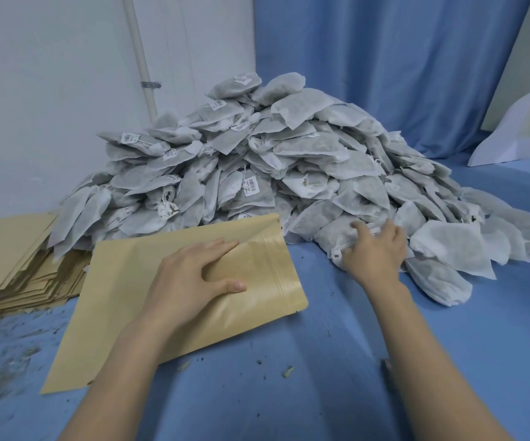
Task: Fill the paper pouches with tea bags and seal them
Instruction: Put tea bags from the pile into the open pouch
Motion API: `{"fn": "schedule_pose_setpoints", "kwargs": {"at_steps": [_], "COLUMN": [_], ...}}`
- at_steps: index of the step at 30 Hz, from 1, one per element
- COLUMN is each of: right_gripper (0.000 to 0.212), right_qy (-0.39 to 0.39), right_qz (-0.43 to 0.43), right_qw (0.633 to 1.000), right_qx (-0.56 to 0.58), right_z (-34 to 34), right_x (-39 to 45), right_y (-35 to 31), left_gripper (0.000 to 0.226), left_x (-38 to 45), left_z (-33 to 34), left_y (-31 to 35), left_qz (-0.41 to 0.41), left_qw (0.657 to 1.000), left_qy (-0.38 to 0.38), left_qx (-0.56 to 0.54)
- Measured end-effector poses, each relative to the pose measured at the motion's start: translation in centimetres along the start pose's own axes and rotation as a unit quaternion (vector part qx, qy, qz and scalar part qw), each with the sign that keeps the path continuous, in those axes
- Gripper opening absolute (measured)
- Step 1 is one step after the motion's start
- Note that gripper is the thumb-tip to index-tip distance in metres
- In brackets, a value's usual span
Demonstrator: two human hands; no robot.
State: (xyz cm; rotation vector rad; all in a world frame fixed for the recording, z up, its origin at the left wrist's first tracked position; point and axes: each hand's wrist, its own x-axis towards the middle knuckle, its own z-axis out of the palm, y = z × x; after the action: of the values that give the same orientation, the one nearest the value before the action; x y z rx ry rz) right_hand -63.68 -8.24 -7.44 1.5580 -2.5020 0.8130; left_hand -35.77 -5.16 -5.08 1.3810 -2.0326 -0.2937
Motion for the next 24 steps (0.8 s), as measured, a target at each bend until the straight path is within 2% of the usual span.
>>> {"fn": "schedule_pose_setpoints", "kwargs": {"at_steps": [2, 6, 8, 10, 13, 15, 17, 20, 21, 24], "right_gripper": [0.055, 0.074, 0.078, 0.072, 0.059, 0.055, 0.049, 0.014, 0.010, 0.022], "right_qy": [-0.014, 0.002, 0.005, -0.008, -0.085, -0.136, -0.153, -0.198, -0.237, -0.371], "right_qz": [0.037, 0.055, 0.079, 0.081, 0.036, -0.007, -0.040, -0.093, -0.113, -0.144], "right_qw": [0.999, 0.997, 0.980, 0.945, 0.904, 0.897, 0.902, 0.905, 0.893, 0.829], "right_qx": [0.012, 0.059, 0.184, 0.315, 0.418, 0.420, 0.403, 0.366, 0.367, 0.392], "right_z": [0.4, 0.4, -0.4, -1.6, -3.4, -3.9, -3.3, -2.1, -1.7, -1.6], "right_x": [0.1, 0.4, 0.6, 0.7, 0.1, -0.7, -1.6, -3.1, -3.3, -3.9], "right_y": [1.0, 1.3, 1.0, 0.7, 0.1, -1.3, -3.2, -6.1, -6.6, -6.7], "left_gripper": [0.066, 0.067, 0.067, 0.067, 0.067, 0.067, 0.065, 0.061, 0.061, 0.062], "left_x": [0.0, 0.0, 0.0, 0.0, 0.0, 0.0, 0.0, 0.0, 0.1, 0.0], "left_z": [0.1, 0.2, 0.1, -0.1, -0.3, -0.4, -0.3, -0.1, -0.1, 0.3], "left_y": [0.0, 0.0, -0.2, -0.4, -0.5, -0.3, 0.0, 0.9, 1.0, 1.1], "left_qz": [0.002, 0.002, -0.002, -0.007, -0.009, -0.004, 0.010, 0.040, 0.050, 0.062], "left_qw": [1.000, 1.000, 1.000, 1.000, 1.000, 1.000, 1.000, 0.999, 0.998, 0.998], "left_qy": [0.000, -0.002, 0.000, 0.004, 0.013, 0.016, 0.013, 0.009, 0.008, 0.001], "left_qx": [0.002, 0.000, 0.000, 0.000, -0.006, -0.009, -0.015, -0.036, -0.036, -0.028]}}
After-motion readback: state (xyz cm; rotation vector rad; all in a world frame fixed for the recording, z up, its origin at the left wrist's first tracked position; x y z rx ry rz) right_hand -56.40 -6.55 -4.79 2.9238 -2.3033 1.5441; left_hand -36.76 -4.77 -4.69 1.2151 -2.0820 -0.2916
